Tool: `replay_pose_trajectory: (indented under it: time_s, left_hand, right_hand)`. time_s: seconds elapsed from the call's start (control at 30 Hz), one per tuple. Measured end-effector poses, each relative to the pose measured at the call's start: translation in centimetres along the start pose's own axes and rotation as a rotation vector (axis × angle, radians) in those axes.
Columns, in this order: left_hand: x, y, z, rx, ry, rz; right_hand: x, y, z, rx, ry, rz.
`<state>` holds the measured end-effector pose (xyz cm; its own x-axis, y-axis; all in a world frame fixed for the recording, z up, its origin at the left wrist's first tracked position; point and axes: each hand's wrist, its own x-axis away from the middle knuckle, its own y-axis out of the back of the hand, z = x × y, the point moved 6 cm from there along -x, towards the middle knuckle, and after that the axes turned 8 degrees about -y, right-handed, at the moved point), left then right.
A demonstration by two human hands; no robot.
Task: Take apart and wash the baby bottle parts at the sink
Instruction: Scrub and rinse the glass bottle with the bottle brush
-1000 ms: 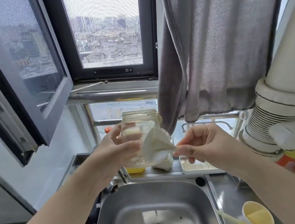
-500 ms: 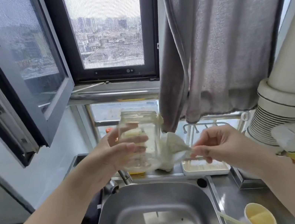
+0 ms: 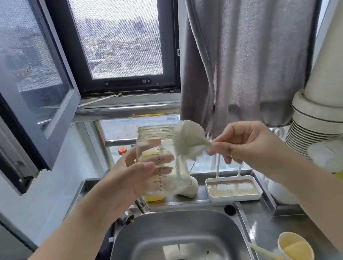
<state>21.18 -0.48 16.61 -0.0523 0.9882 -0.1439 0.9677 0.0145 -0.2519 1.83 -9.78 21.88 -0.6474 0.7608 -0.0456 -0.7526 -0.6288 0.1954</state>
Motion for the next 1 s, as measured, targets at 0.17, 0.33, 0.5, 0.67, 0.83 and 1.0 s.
replay_pose_trajectory:
  time_s: [0.17, 0.33, 0.5, 0.67, 0.83, 1.0]
  left_hand:
    - [0.2, 0.7, -0.7, -0.015, -0.026, -0.016]
    - [0.4, 0.1, -0.2, 0.029, -0.003, 0.018]
    - [-0.2, -0.1, 0.0, -0.004, 0.023, -0.081]
    - [-0.8, 0.0, -0.1, -0.049, -0.009, -0.116]
    - [-1.3, 0.0, -0.8, -0.149, -0.025, -0.109]
    - [-2.2, -0.1, -2.3, -0.265, -0.067, -0.099]
  right_hand:
    - [1.4, -2.5, -1.9, 0.116, -0.064, 0.189]
    - [0.4, 0.2, -1.3, 0.020, -0.059, -0.007]
    - [0.1, -0.1, -1.4, 0.013, -0.070, -0.036]
    - [-0.3, 0.2, -2.5, 0.020, -0.110, -0.050]
    - [-0.6, 0.1, -2.7, 0.018, -0.113, -0.056]
    - [-1.2, 0.2, -0.7, 0.033, -0.019, -0.035]
